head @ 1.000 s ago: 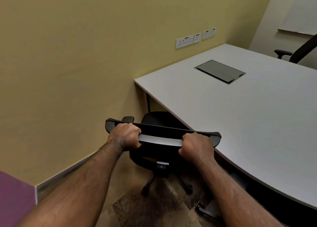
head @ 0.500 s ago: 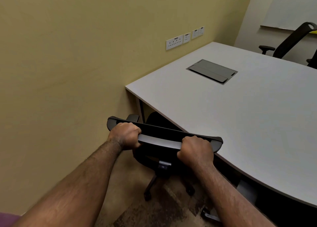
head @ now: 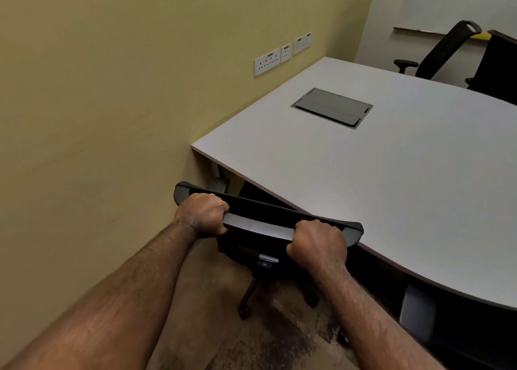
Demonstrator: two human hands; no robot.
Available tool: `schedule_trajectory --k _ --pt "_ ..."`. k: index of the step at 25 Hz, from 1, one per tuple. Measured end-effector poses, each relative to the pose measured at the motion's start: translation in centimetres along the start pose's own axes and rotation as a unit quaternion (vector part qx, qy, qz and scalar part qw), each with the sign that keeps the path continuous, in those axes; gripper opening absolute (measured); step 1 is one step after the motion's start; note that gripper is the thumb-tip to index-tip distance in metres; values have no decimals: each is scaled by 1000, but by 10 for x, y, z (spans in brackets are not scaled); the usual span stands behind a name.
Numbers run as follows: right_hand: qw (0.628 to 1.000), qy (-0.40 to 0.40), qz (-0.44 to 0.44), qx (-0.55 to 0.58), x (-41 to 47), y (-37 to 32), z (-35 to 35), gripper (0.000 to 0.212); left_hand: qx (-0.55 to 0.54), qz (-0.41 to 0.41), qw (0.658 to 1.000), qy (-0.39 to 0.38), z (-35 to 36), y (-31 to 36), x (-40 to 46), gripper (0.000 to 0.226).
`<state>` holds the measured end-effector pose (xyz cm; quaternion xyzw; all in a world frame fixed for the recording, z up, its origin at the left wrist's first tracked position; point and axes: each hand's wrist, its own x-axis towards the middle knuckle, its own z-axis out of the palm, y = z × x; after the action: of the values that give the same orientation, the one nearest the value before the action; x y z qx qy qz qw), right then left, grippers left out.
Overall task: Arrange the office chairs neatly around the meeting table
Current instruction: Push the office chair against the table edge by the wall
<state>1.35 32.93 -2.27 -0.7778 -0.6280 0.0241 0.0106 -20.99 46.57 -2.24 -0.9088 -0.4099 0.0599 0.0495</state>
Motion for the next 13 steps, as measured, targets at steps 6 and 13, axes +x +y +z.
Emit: schedule_trajectory --k 6,13 --pt "999 1 35 -16 26 -25 4 11 -21 37 999 17 6 -37 24 20" --pt "998 7 56 -14 59 -40 5 12 -27 65 998 6 5 -67 55 18"
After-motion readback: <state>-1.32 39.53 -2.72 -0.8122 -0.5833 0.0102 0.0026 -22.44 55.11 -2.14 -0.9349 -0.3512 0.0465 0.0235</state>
